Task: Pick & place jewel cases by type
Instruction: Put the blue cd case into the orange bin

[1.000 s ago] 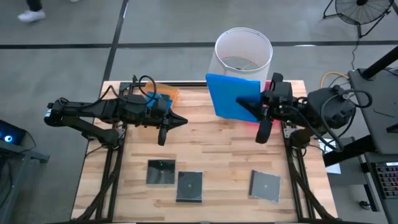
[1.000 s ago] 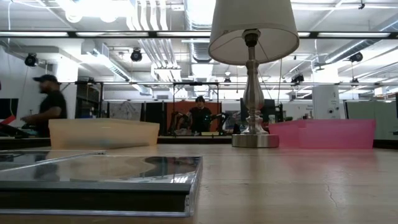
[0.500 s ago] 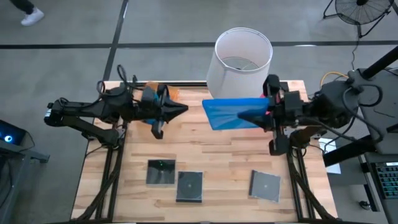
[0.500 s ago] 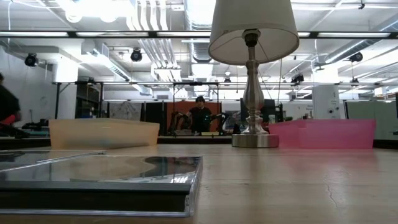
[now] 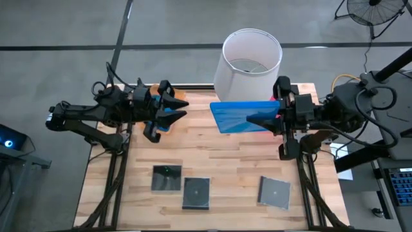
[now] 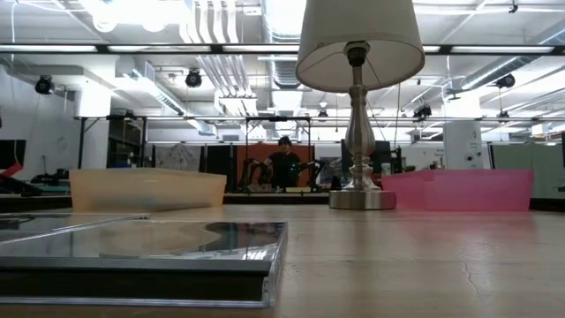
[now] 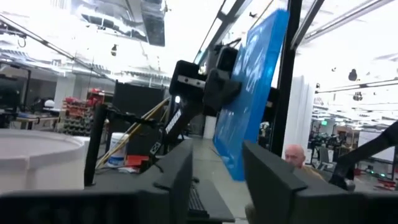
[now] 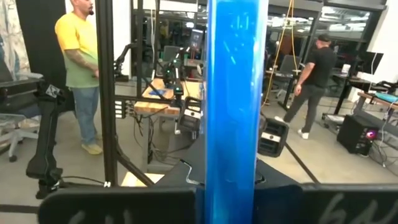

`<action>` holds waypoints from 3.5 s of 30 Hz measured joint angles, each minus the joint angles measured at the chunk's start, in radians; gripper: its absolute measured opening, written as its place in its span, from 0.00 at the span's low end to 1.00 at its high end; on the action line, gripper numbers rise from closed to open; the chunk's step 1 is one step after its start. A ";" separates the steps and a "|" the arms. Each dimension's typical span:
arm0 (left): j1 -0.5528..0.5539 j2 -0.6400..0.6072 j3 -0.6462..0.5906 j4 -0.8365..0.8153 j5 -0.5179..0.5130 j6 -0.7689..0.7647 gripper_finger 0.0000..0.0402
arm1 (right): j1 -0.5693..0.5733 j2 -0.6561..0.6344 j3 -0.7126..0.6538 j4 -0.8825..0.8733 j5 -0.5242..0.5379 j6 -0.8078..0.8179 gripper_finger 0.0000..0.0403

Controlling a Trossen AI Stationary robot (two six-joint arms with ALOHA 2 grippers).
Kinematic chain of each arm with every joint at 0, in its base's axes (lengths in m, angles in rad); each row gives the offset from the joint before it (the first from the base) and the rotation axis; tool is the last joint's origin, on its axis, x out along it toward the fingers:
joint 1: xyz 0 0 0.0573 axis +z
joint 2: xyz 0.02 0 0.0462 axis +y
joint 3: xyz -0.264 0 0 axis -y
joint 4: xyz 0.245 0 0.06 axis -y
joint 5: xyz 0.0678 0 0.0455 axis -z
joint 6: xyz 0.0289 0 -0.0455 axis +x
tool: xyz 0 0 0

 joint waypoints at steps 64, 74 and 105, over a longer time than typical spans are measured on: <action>0.010 0.356 0.753 -0.991 -0.005 0.061 0.45 | -0.091 -0.058 0.000 -0.519 -0.256 0.448 0.03; 0.009 0.517 1.005 -1.102 0.071 0.094 0.45 | -0.099 -0.058 -0.004 -0.670 -0.273 0.518 0.03; 0.006 0.620 0.986 -1.118 0.115 0.014 0.45 | -0.189 -0.056 -0.218 -0.593 -0.379 0.507 0.03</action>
